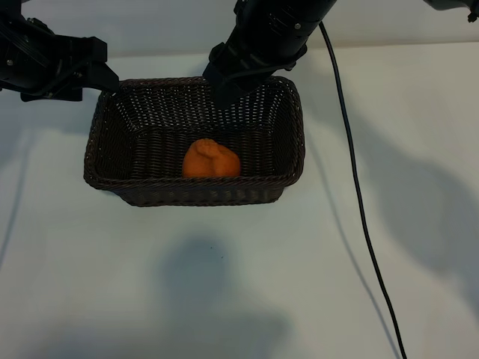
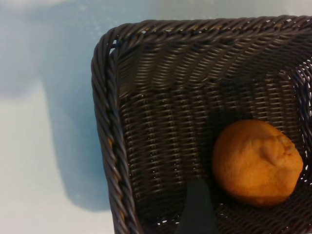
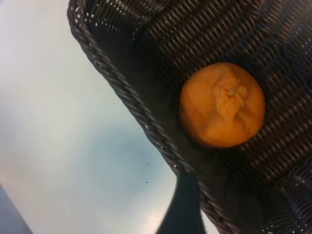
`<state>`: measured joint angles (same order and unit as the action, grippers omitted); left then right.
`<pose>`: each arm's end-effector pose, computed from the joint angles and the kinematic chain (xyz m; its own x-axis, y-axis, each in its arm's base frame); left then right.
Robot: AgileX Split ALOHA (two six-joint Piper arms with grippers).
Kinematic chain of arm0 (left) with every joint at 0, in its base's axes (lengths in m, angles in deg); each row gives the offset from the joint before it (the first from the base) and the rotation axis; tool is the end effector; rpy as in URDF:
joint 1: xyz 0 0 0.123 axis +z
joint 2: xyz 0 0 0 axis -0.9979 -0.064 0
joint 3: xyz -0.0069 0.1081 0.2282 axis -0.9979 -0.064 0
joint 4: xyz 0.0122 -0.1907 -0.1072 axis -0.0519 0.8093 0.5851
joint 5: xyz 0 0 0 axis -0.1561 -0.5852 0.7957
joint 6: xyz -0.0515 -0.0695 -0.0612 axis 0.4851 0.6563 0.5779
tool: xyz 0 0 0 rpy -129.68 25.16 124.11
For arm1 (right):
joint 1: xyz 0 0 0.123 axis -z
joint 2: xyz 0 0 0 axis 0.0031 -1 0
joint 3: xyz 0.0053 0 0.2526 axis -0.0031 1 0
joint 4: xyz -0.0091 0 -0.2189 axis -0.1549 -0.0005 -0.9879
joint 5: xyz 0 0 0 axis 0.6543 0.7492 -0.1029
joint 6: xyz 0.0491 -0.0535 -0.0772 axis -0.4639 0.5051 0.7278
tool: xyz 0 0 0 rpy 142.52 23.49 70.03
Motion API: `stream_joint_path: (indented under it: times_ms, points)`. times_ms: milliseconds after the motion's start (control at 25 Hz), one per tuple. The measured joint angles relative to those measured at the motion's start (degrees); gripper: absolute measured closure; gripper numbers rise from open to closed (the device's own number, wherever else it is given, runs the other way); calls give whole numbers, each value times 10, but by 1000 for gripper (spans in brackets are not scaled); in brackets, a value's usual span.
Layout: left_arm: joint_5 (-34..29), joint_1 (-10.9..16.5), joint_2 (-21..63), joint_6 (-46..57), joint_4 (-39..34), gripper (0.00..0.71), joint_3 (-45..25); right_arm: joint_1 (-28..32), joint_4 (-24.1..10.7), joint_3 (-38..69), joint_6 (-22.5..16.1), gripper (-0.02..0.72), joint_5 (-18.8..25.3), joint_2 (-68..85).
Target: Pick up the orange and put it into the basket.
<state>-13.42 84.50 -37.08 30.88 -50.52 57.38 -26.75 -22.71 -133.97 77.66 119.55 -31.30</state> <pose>0.3194 -0.0464 0.2519 -0.8648 -0.0908 -0.4939 0.1038 0.9299 -0.3528 0.3364 0.2071 0.2836 -0.7266 -0.5148 -0.4551 -0.6510 0.7276 0.2164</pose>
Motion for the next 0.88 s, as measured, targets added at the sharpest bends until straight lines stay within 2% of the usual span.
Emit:
stream_joint_path:
  times_ms: [880]
  points:
    - [6,0,0,1,2,120,0,0,-16,0,-30,108,0,-36]
